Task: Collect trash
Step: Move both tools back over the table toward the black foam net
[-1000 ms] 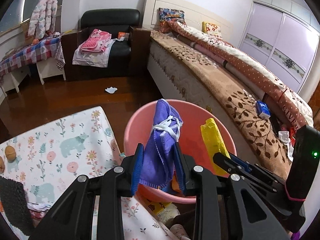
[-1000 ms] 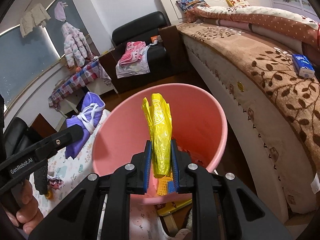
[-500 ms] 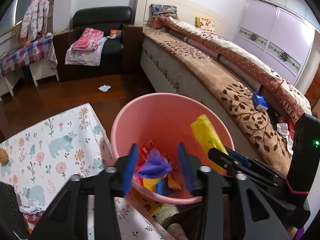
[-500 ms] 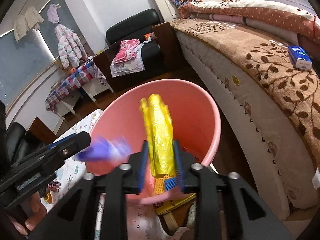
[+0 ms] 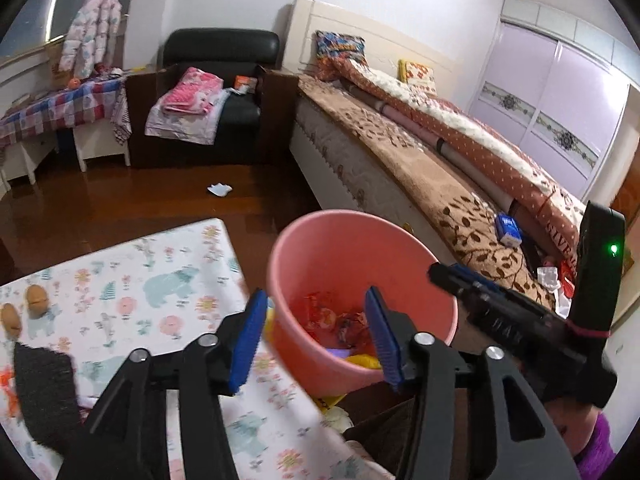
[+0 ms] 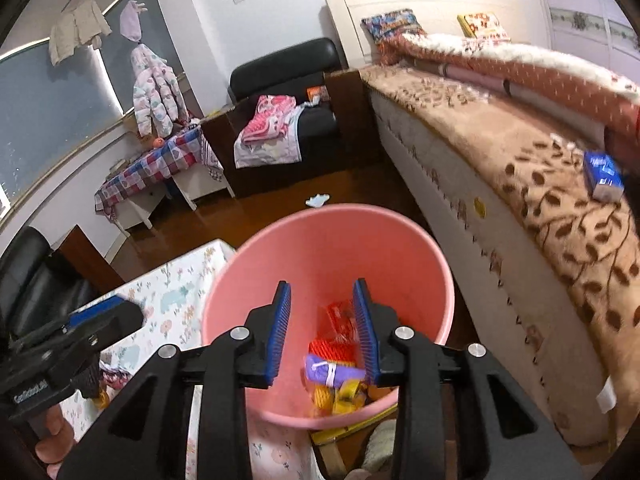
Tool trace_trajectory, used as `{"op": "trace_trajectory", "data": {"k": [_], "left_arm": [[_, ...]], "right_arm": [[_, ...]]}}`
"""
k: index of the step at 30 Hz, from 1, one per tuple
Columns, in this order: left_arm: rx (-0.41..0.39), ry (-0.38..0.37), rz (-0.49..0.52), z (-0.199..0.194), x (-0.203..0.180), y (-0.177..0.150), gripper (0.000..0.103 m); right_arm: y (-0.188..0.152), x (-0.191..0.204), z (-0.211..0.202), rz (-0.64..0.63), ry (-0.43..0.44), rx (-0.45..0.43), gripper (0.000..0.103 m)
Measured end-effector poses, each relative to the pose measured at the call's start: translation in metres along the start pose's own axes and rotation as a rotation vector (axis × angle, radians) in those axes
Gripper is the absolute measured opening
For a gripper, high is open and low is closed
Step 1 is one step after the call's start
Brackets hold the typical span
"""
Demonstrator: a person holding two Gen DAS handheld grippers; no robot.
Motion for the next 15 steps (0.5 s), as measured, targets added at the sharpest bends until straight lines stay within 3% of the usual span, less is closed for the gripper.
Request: {"op": "trace_trajectory", "data": {"k": [8, 15], "left_arm": [[-0.088, 0.056, -0.066, -0.067, 0.05, -0.008, 0.054], [-0.141, 0.219, -0.097, -0.133, 0.124, -0.024, 0.054]], "right_arm": [[-0.018, 0.012, -0.006, 0.038, 0.036, 0.028, 0.033], [-0.034, 0.045, -0.019, -0.034, 0.049, -0.006, 0.033]]}}
Point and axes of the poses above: each gripper's, at about its wrist camera, not at the fingertips, and z roughly the way its jaws point, x to its left, y to its top, the point moved 4 cm from there along z, roughly the way its jaws point, and after that the axes turned 4 degrees about z, right-handed, at the moved point
